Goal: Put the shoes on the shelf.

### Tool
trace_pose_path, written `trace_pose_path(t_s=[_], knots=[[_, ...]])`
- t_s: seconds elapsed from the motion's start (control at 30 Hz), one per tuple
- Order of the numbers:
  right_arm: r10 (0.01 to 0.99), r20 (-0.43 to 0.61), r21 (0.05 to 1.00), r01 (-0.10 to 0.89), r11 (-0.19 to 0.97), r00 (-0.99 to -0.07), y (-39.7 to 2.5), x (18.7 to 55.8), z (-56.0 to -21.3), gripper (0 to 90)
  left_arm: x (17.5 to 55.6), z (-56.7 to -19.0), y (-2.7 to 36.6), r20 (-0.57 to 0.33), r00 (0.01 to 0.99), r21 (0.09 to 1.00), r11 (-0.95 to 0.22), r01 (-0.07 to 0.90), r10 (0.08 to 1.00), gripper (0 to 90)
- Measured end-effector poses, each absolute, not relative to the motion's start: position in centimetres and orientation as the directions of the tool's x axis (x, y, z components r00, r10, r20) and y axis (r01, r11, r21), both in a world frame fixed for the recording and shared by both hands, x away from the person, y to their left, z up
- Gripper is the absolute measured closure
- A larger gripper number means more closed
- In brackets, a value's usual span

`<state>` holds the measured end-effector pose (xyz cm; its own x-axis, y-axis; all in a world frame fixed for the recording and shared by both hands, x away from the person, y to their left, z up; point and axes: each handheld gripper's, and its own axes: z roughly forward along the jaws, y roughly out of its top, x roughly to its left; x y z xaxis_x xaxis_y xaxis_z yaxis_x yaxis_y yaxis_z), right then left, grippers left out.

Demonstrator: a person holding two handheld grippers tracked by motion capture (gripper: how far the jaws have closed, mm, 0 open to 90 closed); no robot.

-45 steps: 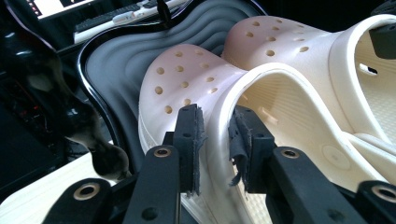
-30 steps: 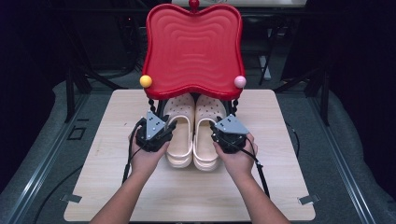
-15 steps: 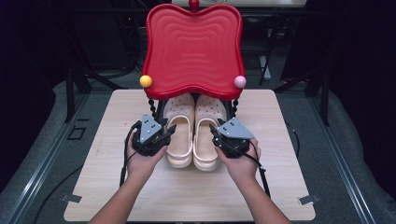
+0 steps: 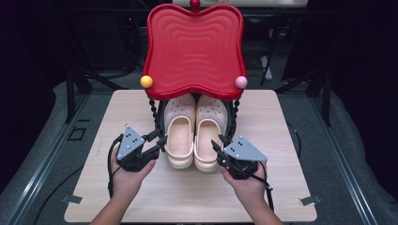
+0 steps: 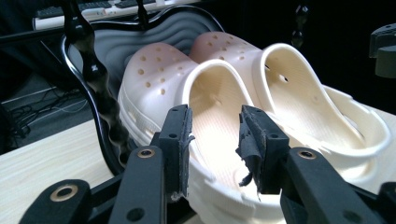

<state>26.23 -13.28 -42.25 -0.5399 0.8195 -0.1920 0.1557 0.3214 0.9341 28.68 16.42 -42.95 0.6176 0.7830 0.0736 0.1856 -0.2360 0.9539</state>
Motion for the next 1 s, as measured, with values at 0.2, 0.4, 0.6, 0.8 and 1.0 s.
trace_pose_path(t_s=[0.2,0.4,0.6,0.8,1.0], knots=[[0.824,-0.171,0.94,0.162,0.3,-0.54,-13.8,23.7,-43.6,71.5,26.8,-43.8,17.2,0.04,0.637,0.961,-0.204,0.187,0.77,65.3],[0.832,-0.16,0.943,0.166,0.287,-0.532,-14.1,21.9,-44.7,73.2,25.2,-45.5,17.4,0.025,0.635,0.956,-0.205,0.211,0.772,65.2],[0.842,-0.136,0.937,0.209,0.281,-0.521,-14.3,21.1,-46.6,78.0,24.8,-46.9,17.4,-0.012,0.639,0.945,-0.201,0.259,0.769,70.9],[0.836,-0.121,0.927,0.24,0.288,-0.535,-14.1,21.0,-48.6,85.8,24.2,-48.4,16.9,0.004,0.653,0.933,-0.238,0.27,0.757,77.5],[0.83,-0.087,0.913,0.288,0.287,-0.551,-13.8,21.5,-50.2,90.0,24.3,-50.0,16.4,-0.005,0.672,0.914,-0.27,0.303,0.74,89.0]])
